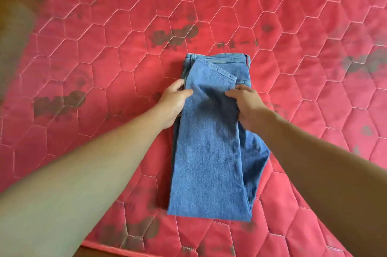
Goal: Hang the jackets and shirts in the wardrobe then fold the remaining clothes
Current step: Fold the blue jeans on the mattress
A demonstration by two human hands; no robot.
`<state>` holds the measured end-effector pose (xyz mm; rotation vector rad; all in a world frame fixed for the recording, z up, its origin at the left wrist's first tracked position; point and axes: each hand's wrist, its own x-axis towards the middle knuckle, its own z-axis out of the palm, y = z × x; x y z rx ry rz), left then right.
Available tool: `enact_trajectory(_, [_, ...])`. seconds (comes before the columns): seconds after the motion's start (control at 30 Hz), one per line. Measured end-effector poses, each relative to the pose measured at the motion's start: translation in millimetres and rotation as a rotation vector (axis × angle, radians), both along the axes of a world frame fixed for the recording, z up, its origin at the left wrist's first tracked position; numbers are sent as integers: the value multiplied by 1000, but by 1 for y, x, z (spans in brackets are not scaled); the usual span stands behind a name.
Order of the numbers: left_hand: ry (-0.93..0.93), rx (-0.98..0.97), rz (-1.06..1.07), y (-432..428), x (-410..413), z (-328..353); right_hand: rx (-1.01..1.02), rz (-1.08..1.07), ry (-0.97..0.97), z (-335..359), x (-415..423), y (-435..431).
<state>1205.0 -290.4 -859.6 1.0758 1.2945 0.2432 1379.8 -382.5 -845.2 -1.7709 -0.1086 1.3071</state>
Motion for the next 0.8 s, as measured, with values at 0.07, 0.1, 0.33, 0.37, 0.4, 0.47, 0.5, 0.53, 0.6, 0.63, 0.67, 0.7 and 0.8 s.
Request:
enact_trajectory(0.07, [-29, 97, 30, 2, -1, 6, 105, -62, -116, 8, -1, 6])
enact_trajectory(0.1, [-47, 128, 51, 1, 0, 13, 163, -86, -188, 14, -1, 8])
enact_trajectory(0.33, [120, 59, 24, -17, -10, -14, -115, 151, -265, -9, -6, 3])
enact_trajectory(0.37, [120, 62, 33, -24, -11, -16, -156, 196, -264, -17, -9, -6])
enact_trajectory(0.4, [122, 68, 47, -29, -13, -19, -174, 218, -290, -24, -12, -17])
enact_trajectory(0.47, [128, 89, 58, -44, -19, -17, -202, 236, -384, -34, -17, -40])
enact_trajectory(0.5, [150, 91, 51, -54, -25, -15, -237, 248, -405, -38, -19, -51])
enact_trajectory(0.53, [167, 87, 33, -65, -32, -16, -267, 251, -381, -40, -23, -63])
enact_trajectory(0.6, [179, 51, -19, -87, -51, -21, -309, 259, -277, -43, -30, -89])
enact_trajectory(0.63, [178, 17, -45, -96, -60, -23, -320, 277, -225, -43, -34, -103])
enact_trajectory(0.67, [178, -26, -69, -103, -68, -24, -324, 303, -183, -43, -38, -116])
enact_trajectory(0.7, [183, -63, -91, -109, -75, -25, -328, 327, -153, -42, -42, -129])
enact_trajectory(0.8, [243, -189, -140, -125, -93, -24, -351, 341, -77, -38, -53, -160])
